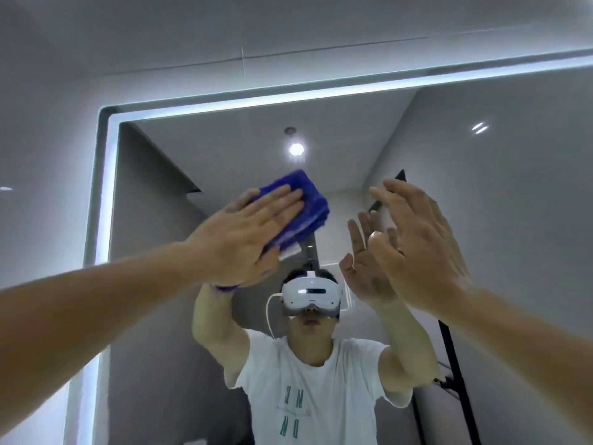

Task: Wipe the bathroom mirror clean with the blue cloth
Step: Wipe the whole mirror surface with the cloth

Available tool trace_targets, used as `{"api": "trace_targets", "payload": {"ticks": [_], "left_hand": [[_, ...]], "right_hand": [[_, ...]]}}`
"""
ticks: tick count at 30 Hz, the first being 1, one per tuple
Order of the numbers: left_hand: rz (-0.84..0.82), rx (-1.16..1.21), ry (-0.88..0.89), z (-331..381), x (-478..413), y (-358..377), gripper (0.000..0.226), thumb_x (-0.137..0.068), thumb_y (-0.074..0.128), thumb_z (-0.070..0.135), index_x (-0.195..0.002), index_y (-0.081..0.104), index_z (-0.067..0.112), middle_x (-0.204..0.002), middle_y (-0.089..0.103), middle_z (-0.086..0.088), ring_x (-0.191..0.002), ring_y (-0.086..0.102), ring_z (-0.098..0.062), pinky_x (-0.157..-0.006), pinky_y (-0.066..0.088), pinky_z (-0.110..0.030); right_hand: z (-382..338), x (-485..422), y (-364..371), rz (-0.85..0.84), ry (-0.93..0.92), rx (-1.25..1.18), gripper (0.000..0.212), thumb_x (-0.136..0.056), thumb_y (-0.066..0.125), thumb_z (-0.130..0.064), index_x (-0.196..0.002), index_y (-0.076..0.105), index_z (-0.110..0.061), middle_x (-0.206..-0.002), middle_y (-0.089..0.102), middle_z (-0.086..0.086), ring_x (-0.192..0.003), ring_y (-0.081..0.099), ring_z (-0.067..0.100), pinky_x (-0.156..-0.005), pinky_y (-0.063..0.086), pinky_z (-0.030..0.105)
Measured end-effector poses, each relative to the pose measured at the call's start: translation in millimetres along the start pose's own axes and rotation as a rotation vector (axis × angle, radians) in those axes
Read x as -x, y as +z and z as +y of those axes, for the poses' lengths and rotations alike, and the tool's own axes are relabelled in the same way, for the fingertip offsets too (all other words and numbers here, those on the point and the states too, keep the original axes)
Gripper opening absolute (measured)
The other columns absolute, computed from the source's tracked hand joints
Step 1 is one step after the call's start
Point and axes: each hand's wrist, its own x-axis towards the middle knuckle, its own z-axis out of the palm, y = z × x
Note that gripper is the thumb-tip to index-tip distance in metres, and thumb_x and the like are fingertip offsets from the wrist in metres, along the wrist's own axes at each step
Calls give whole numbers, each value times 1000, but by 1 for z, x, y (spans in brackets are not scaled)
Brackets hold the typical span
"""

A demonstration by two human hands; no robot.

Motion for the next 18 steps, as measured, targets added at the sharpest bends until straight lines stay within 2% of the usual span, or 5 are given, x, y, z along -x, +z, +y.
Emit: {"api": "trace_targets", "payload": {"ticks": [2, 4, 9, 12, 18], "left_hand": [[22, 135, -277, -30, -47, -11, 68, -98, 16, 49, -155, -12, 23, -166, -7, 3, -149, -17, -7, -122, -4, -35], [22, 237, -426, -52, -93, -21, 67, -100, 24, 40, -157, -7, 23, -166, -9, 5, -150, -11, -8, -121, -4, -35], [-12, 315, -512, -62, -141, -32, 66, -101, 28, 34, -157, -5, 25, -165, -9, 9, -150, -11, -7, -121, -4, -37], [29, 284, -465, -44, -131, -29, 67, -100, 28, 36, -157, -5, 26, -165, -8, 9, -150, -11, -6, -122, -5, -38], [7, 84, -179, 54, -69, -11, 67, -97, 19, 46, -154, -11, 27, -162, -14, 7, -150, -16, -9, -123, 0, -43]], "right_hand": [[5, 5, -7, 1, -7, 26, 62, -81, 39, -34, -142, 42, -22, -152, 32, -3, -139, 25, 13, -113, 18, 32], [11, 9, -16, 0, -13, 60, 61, -82, 39, -34, -141, 44, -20, -151, 33, -2, -138, 27, 13, -112, 19, 32], [33, 5, -35, -30, 24, 85, 65, -78, 36, -35, -142, 43, -21, -152, 30, -5, -138, 24, 11, -114, 18, 32], [40, 0, -41, -2, 18, 32, 65, -78, 37, -34, -142, 43, -21, -151, 32, -6, -138, 24, 10, -114, 21, 35], [47, -1, -51, 20, -34, -37, 62, -80, 40, -32, -141, 44, -21, -151, 33, -5, -138, 26, 11, -114, 22, 34]]}}
